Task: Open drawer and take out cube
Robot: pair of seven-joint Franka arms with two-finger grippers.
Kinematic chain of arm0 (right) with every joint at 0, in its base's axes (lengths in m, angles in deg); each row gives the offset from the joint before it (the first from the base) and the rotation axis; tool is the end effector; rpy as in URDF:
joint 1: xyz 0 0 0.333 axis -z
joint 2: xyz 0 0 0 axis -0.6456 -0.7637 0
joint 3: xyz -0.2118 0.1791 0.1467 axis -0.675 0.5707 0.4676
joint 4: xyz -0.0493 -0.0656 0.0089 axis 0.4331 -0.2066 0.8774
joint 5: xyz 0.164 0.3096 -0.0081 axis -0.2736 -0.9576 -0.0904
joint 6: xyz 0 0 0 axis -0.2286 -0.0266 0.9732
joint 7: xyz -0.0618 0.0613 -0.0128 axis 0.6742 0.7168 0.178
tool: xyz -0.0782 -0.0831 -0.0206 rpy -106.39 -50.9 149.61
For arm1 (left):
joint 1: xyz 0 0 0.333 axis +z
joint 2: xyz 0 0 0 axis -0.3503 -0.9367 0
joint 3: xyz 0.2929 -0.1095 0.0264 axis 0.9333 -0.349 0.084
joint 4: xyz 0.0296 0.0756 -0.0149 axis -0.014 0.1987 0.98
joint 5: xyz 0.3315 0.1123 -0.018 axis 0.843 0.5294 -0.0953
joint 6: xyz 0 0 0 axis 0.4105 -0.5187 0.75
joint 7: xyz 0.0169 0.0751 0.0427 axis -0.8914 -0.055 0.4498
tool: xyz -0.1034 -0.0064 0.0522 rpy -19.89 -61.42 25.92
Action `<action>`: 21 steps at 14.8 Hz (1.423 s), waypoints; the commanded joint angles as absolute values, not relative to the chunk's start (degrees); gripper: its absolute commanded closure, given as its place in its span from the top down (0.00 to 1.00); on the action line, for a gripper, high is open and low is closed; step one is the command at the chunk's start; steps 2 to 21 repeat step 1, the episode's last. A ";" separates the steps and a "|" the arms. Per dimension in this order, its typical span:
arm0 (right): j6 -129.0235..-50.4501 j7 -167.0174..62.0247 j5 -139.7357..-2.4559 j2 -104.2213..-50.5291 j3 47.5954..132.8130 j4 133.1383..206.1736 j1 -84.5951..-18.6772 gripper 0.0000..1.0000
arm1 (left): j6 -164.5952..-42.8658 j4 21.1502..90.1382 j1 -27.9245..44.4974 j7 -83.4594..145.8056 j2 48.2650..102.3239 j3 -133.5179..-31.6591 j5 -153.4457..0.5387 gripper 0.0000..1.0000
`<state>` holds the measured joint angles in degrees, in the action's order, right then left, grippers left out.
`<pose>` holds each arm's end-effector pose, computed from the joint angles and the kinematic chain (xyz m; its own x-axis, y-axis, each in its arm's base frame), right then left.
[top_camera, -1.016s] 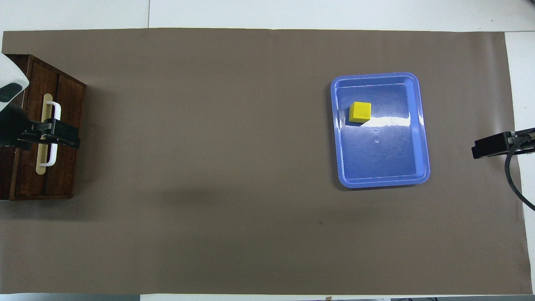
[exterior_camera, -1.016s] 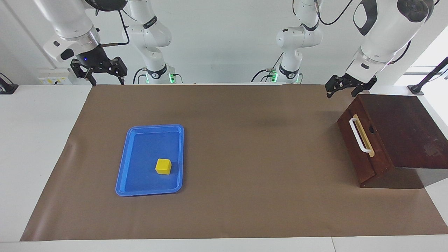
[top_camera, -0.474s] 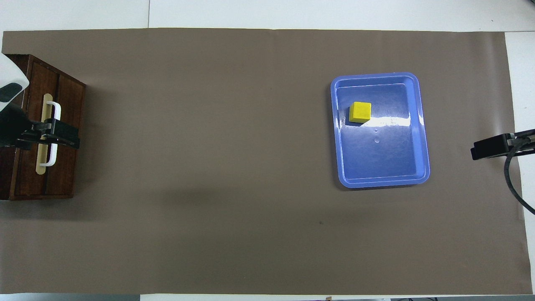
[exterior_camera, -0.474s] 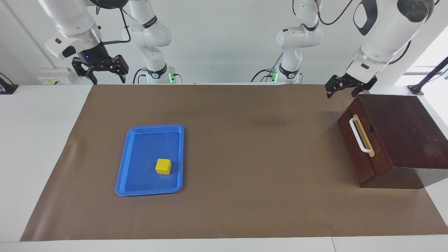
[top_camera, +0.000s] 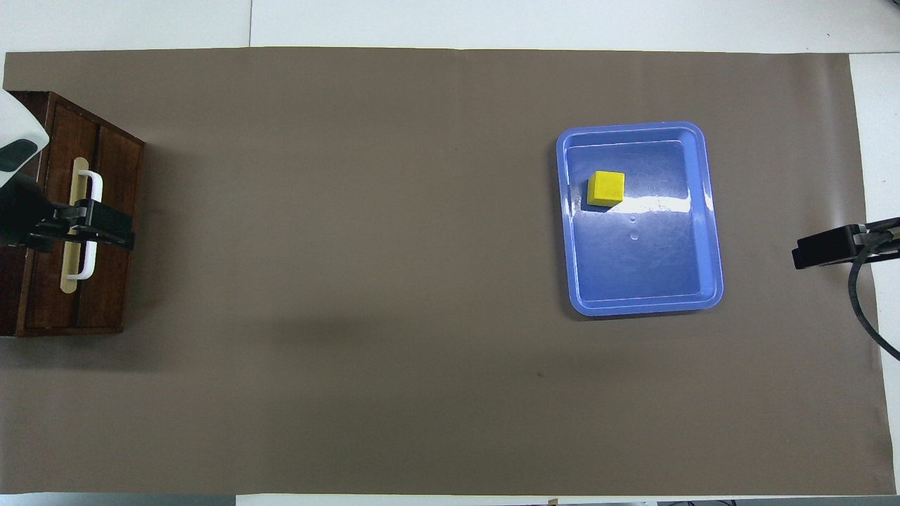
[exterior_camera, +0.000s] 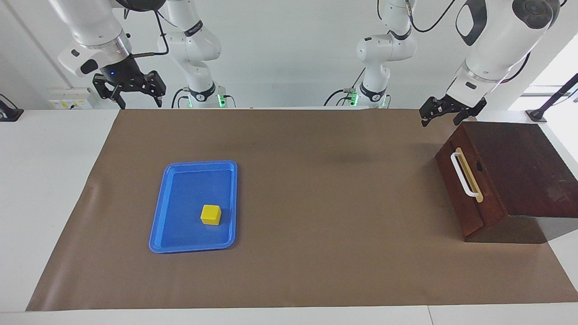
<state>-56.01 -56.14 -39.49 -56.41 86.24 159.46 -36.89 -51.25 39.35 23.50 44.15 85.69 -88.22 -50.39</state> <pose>0.4673 -0.0013 0.6282 0.9947 0.0734 -0.0726 0.0749 -0.9970 0.0179 0.4954 -0.0476 0.5903 0.9920 -0.0539 -0.1138 -0.0567 -0.9982 -0.0208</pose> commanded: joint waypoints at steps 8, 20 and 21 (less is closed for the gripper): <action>-55.99 -56.89 -39.10 -55.27 86.43 160.65 -36.61 1.00 | -50.69 38.82 23.76 44.51 85.53 -88.35 -49.56 1.00; -55.99 -56.89 -39.10 -55.27 86.43 160.65 -36.61 1.00 | -50.69 38.82 23.76 44.51 85.53 -88.35 -49.56 1.00; -55.99 -56.89 -39.10 -55.27 86.43 160.65 -36.61 1.00 | -50.69 38.82 23.76 44.51 85.53 -88.35 -49.56 1.00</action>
